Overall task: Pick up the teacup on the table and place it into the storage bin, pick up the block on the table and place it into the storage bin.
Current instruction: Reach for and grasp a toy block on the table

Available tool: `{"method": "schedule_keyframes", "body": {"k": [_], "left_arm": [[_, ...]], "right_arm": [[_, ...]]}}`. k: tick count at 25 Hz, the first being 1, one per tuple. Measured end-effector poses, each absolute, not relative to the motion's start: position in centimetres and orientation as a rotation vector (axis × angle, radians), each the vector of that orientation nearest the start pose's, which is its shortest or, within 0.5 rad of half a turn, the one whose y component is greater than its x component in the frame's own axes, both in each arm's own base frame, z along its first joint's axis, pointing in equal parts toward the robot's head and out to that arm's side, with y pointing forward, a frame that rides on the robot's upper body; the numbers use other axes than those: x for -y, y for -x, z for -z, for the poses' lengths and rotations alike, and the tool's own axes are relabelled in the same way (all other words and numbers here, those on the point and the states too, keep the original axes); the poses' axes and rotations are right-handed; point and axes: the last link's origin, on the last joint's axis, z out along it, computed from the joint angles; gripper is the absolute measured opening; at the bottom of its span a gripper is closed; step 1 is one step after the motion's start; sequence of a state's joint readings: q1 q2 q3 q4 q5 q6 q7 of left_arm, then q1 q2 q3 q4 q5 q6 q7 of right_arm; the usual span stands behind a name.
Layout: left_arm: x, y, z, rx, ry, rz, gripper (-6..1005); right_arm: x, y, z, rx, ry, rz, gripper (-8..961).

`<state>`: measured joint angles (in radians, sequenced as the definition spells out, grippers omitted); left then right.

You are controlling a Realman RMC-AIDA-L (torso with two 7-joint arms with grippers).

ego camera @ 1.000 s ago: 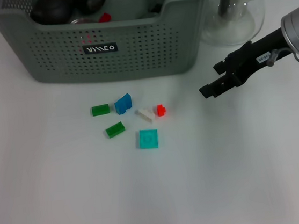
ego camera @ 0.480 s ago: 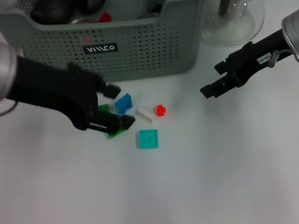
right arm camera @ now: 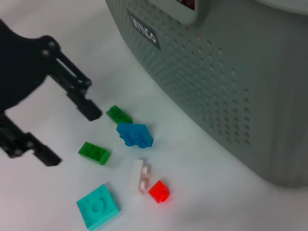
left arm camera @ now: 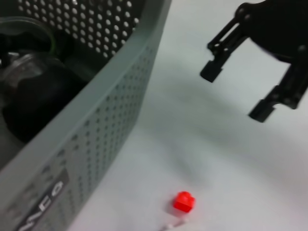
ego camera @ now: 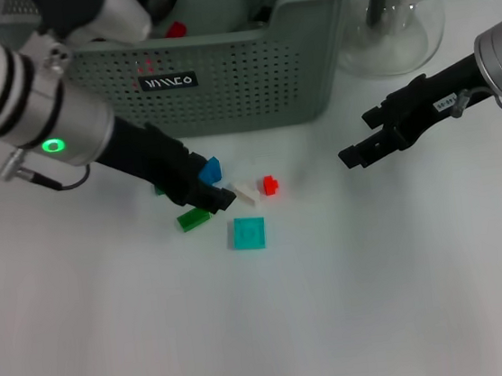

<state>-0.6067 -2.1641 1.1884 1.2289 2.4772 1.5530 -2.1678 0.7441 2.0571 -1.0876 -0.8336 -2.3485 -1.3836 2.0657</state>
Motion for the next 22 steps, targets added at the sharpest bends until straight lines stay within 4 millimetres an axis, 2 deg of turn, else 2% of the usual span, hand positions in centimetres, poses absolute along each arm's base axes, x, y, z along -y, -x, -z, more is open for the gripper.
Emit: {"method": "schedule_keyframes", "body": {"k": [6, 13, 22], "left_arm": [[-35.9, 18.3, 3.6, 0.618, 2.782, -0.327, 675], [-36.8, 19.0, 4.7, 0.598, 2.713, -0.380, 675], [-36.9, 19.0, 5.9, 0.594, 2.701, -0.436, 674]], "right_arm": [[-38.4, -21.0, 2.2, -0.876, 2.812, 0.105, 882], [-38.4, -21.1, 2.2, -0.886, 2.809, 0.105, 882], [-38.4, -21.1, 2.2, -0.887, 2.807, 0.105, 882]]}}
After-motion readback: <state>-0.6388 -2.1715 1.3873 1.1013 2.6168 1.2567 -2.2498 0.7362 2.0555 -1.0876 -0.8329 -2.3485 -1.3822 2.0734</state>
